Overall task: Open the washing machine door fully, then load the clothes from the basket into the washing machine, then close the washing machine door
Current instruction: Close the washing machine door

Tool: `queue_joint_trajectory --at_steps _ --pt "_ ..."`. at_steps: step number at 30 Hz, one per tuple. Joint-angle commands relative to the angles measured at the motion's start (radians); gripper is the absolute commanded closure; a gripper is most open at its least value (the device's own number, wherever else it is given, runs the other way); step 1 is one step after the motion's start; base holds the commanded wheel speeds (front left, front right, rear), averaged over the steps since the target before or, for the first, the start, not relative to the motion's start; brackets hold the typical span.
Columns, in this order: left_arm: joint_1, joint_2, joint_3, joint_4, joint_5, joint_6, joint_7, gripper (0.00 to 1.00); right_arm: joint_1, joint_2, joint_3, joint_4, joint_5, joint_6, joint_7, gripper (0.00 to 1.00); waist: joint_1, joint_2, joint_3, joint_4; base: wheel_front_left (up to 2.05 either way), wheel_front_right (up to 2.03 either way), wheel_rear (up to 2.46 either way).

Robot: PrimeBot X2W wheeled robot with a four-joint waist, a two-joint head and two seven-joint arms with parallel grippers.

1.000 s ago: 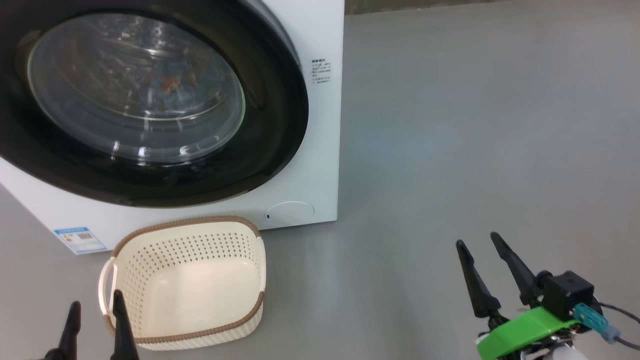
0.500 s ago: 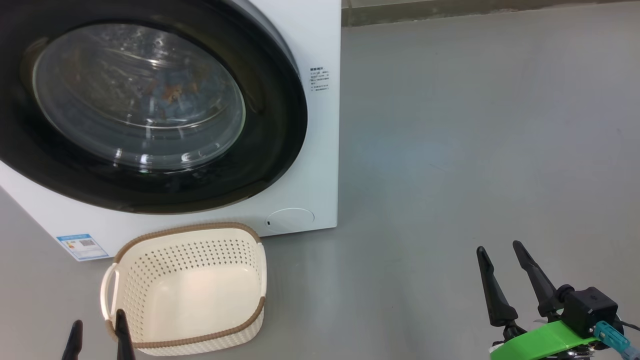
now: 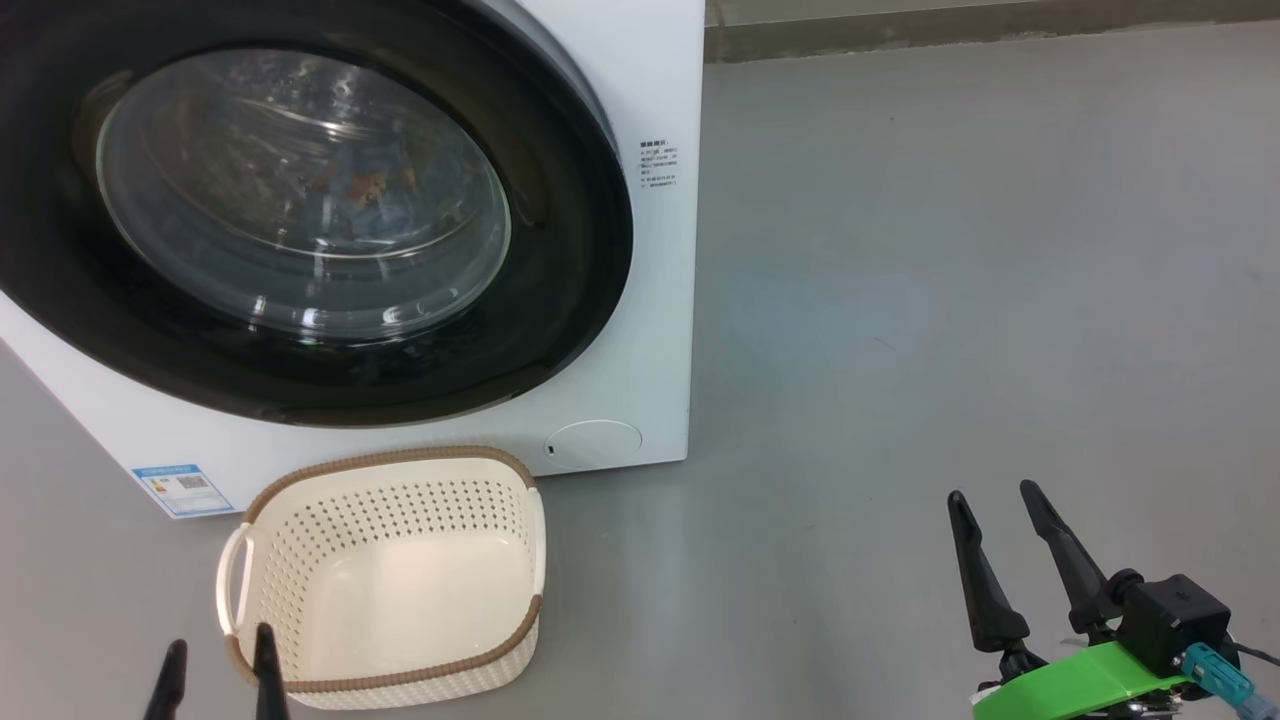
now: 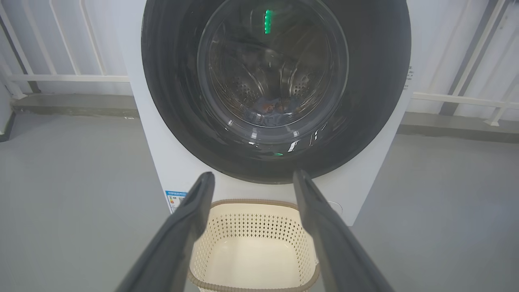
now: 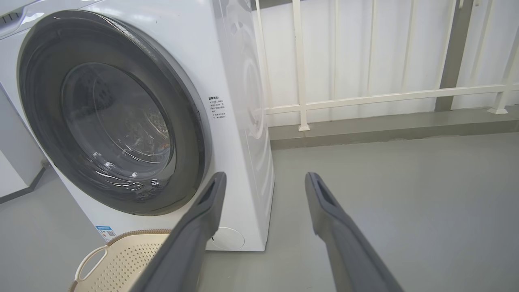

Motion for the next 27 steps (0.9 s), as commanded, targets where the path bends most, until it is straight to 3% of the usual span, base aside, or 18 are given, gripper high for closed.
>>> queue_joint_trajectory --at_steps 1,27 --pt "-0.009 0.011 0.03 -0.031 0.014 -0.004 -0.006 0.0 0.001 -0.001 0.023 -0.025 0.004 -0.006 -0.005 0.0 0.0 0.0 0.0 0.0 0.0 0.0 0.0" --pt "-0.001 0.011 0.011 -0.03 0.052 -0.021 -0.006 0.0 0.003 0.012 0.0 -0.018 0.011 -0.006 -0.005 0.0 0.0 0.0 -0.008 0.009 0.0 0.0 0.0"
